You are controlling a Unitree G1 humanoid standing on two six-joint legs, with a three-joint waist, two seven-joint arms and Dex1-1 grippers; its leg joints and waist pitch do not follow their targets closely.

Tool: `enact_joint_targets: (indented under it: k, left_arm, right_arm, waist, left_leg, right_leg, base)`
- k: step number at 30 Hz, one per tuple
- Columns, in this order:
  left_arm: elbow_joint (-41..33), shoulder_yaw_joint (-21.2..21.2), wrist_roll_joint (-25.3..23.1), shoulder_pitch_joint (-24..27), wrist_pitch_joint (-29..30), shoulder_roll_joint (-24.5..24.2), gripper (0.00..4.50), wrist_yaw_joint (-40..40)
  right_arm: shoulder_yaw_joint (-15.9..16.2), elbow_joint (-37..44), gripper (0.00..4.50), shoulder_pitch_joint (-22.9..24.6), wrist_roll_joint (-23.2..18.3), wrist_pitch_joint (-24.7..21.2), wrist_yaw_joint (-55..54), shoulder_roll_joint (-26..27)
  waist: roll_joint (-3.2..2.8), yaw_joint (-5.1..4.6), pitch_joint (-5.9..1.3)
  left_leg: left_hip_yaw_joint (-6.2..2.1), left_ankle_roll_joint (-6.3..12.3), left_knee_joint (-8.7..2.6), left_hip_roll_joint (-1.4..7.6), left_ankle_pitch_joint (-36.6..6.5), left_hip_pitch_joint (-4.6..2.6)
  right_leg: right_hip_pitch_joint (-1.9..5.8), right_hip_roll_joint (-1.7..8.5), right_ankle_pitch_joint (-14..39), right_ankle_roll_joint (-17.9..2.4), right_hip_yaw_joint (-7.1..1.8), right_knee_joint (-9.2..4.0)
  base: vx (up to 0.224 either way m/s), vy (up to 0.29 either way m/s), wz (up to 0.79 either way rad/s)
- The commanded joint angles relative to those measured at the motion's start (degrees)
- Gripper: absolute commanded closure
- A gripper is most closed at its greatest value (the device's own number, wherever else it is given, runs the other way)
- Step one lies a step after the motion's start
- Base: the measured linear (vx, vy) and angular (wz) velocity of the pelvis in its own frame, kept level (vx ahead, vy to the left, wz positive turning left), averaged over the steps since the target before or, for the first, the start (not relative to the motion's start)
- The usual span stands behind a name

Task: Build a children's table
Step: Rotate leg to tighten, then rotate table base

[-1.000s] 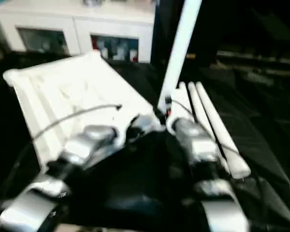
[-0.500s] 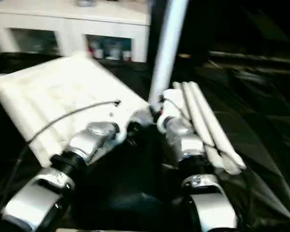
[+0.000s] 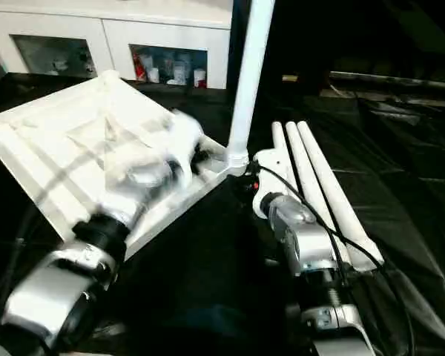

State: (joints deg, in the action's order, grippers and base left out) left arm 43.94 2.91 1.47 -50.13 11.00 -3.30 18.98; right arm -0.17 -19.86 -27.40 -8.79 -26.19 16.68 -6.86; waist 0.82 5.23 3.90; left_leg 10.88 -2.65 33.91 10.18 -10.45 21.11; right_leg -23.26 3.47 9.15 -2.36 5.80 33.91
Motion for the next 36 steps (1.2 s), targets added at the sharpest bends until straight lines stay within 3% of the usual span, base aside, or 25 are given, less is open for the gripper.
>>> enact_joint_targets:
  k: [1,4,6,7,10,11,12,13,14,15,16,18,20,22,27,28,30,36]
  left_arm:
    - [-1.5,-1.2,-0.6,-0.2,0.6,-1.4,3.13,-2.2]
    - [-3.5,-1.6,-2.7,0.8,2.7,-4.9,3.13,-4.5]
    - [-8.9,-1.4,-6.8,4.2,7.1,-10.7,3.13,-5.7]
    - [-13.0,-1.7,-8.8,6.8,9.9,-14.0,3.13,-5.9]
    - [-20.3,-2.8,-11.6,11.7,15.5,-19.3,3.13,-5.6]
    - [-24.1,-3.7,-13.6,14.9,18.0,-22.4,3.13,-5.5]
    - [-26.6,-4.2,-14.8,16.9,19.6,-24.4,3.13,-5.5]
    - [-28.9,-5.0,-15.9,19.0,20.8,-26.2,3.13,-5.6]
    - [-28.9,-5.0,-15.9,19.0,20.8,-26.2,3.13,-5.6]
    - [-30.8,-5.6,-16.7,20.6,21.8,-27.5,3.13,-5.9]
    - [-32.0,-6.3,-17.7,22.2,23.0,-28.8,3.13,-6.5]
    - [-34.1,-6.3,-20.2,25.5,25.7,-31.7,3.13,-7.0]
    - [-34.7,-6.1,-21.1,27.1,27.0,-33.0,3.13,-6.7]
    - [-36.1,-5.3,-21.9,29.3,29.2,-34.7,3.13,-5.7]
    - [-41.8,-3.0,-19.6,33.9,35.9,-36.2,3.13,0.9]
    - [-41.8,-3.0,-19.6,33.9,35.9,-36.2,3.13,0.9]
    - [-47.0,-1.9,-15.6,36.0,40.4,-36.0,3.13,6.7]
    - [-55.6,2.1,-9.3,39.5,44.0,-38.2,3.13,16.7]
  right_arm:
    - [0.1,2.1,1.27,0.3,0.2,-1.1,-0.3,0.0]
    - [0.7,3.0,1.27,0.6,0.1,-2.3,-0.1,0.3]
    - [2.0,3.8,1.27,1.1,0.2,-3.9,0.6,0.5]
    - [2.7,3.9,1.27,1.4,0.3,-4.5,0.8,0.7]
    - [3.4,3.1,1.27,1.4,0.6,-5.1,0.8,1.1]
    - [3.6,2.2,1.27,1.1,0.8,-5.2,0.7,1.4]
    - [3.8,1.7,1.27,0.9,1.0,-5.2,0.6,1.6]
    - [3.8,0.9,1.27,0.5,1.1,-5.1,0.5,1.8]
    - [3.8,0.9,1.27,0.5,1.1,-5.1,0.5,1.8]
    - [3.9,0.1,1.27,0.2,1.2,-5.0,0.5,2.0]
    - [4.0,-1.0,1.27,-0.4,1.4,-4.8,0.4,2.3]
    - [4.3,-3.3,1.27,-1.5,1.6,-4.4,0.0,3.2]
    - [4.5,-4.5,1.27,-2.1,1.7,-4.1,-0.1,3.6]
    - [4.7,-5.9,1.27,-2.8,1.7,-3.8,-0.1,4.0]
    - [5.2,-8.6,1.27,-4.2,2.2,-2.6,0.7,4.5]
    - [5.2,-8.6,1.27,-4.2,2.2,-2.6,0.7,4.5]
    - [5.4,-10.3,1.27,-5.0,2.2,-1.5,1.6,4.4]
    - [5.4,-12.3,1.27,-5.8,2.4,0.0,3.0,4.3]
  waist:
    - [-0.26,0.22,-4.31]
    - [-0.46,0.25,-4.44]
    - [-0.69,0.23,-4.53]
    - [-0.65,-0.38,-4.25]
    - [-1.4,-0.52,-4.56]
    - [-1.43,-0.44,-4.65]
    - [-1.47,-0.71,-4.39]
    - [-1.51,-0.43,-4.52]
    - [-1.78,-0.41,-4.23]
    - [-1.67,-0.01,-4.16]
    - [-1.43,0.1,-4.04]
    - [-1.62,0.09,-3.75]
    - [-1.58,0.05,-3.72]
    - [-1.61,0.1,-3.75]
    - [-1.62,0.19,-3.79]
    - [-1.55,0.18,-3.84]
    - [-1.77,0.2,-3.84]
    - [-1.52,-0.05,-3.93]
  left_leg:
    - [-1.82,1.96,-3.75,3.22,-11.5,-0.95]
    - [-1.94,1.19,-3.86,3.41,-11.3,-1.13]
    - [-2.14,0.75,-3.98,3.68,-10.8,-1.06]
    - [-2.29,0.69,-4.25,3.54,-10.5,-0.18]
    - [-1.82,-0.05,-3.69,3.31,-9.9,-1.38]
    - [-2.1,-0.56,-3.71,3.71,-9.9,-1.36]
    - [-2.07,-0.28,-3.99,3.52,-9.0,-0.54]
    - [-1.97,-0.45,-3.78,3.74,-9.3,-1.41]
    - [-2.02,-0.59,-4.04,3.73,-9.8,-1.09]
    - [-1.87,-1.04,-3.96,3.75,-11.7,-1.74]
    - [-1.77,-1.2,-4.05,3.69,-12.6,-1.87]
    - [-2.25,-2.3,-4.53,3.74,-16.2,-1.59]
    - [-2.25,-2.64,-4.52,3.62,-17.4,-1.92]
    - [-2.3,-2.88,-4.55,3.52,-17.4,-1.82]
    - [-2.37,-2.62,-4.53,3.51,-17.1,-1.68]
    - [-2.51,-2.65,-4.6,3.59,-16.6,-1.45]
    - [-2.46,-2.78,-4.58,3.57,-16.3,-1.43]
    - [-2.25,-2.16,-4.44,3.39,-14.9,-1.17]
  right_leg:
    - [3.47,5.84,18.6,-7.4,-3.42,-4.98]
    - [3.27,5.77,17.8,-6.9,-3.54,-4.67]
    - [3.32,5.82,15.8,-7.3,-3.61,-4.16]
    - [3.71,5.7,15.3,-6.9,-3.54,-3.97]
    - [2.67,5.46,12.7,-8.0,-3.81,-4.04]
    - [2.91,5.87,11.9,-8.7,-3.92,-3.44]
    - [3.24,5.5,11.5,-9.0,-3.8,-3.41]
    - [2.64,5.56,10.8,-9.4,-3.9,-3.48]
    - [2.72,5.29,11.0,-9.7,-3.85,-3.46]
    - [2.21,5.36,12.2,-9.6,-3.95,-3.69]
    - [2.09,5.29,13.4,-9.5,-3.96,-3.91]
    - [2.35,5.6,18.3,-8.3,-3.95,-4.07]
    - [2.08,5.54,19.9,-7.5,-4.03,-4.37]
    - [2.08,5.6,19.8,-7.3,-4.16,-4.39]
    - [2.08,5.77,19.6,-7.7,-4.24,-4.38]
    - [2.39,5.95,19.0,-8.1,-4.22,-4.18]
    - [2.37,5.89,17.8,-8.6,-4.22,-3.99]
    - [2.57,5.7,15.4,-9.8,-4.25,-3.66]
  base:
    - [0.0,0.0,0.0]
    - [0.0,0.0,0.0]
    - [0.0,0.0,0.0]
    - [0.0,0.0,0.0]
    - [0.0,0.0,0.0]
    - [0.0,0.0,0.0]
    - [0.0,0.0,0.0]
    - [0.0,0.0,0.0]
    - [0.0,0.0,0.0]
    - [0.0,0.0,0.0]
    - [0.0,0.0,0.0]
    - [0.0,0.0,0.0]
    - [0.0,0.0,0.0]
    - [0.0,0.0,0.0]
    - [0.0,0.0,0.0]
    - [0.0,0.0,0.0]
    - [0.0,0.0,0.0]
    - [0.0,0.0,0.0]
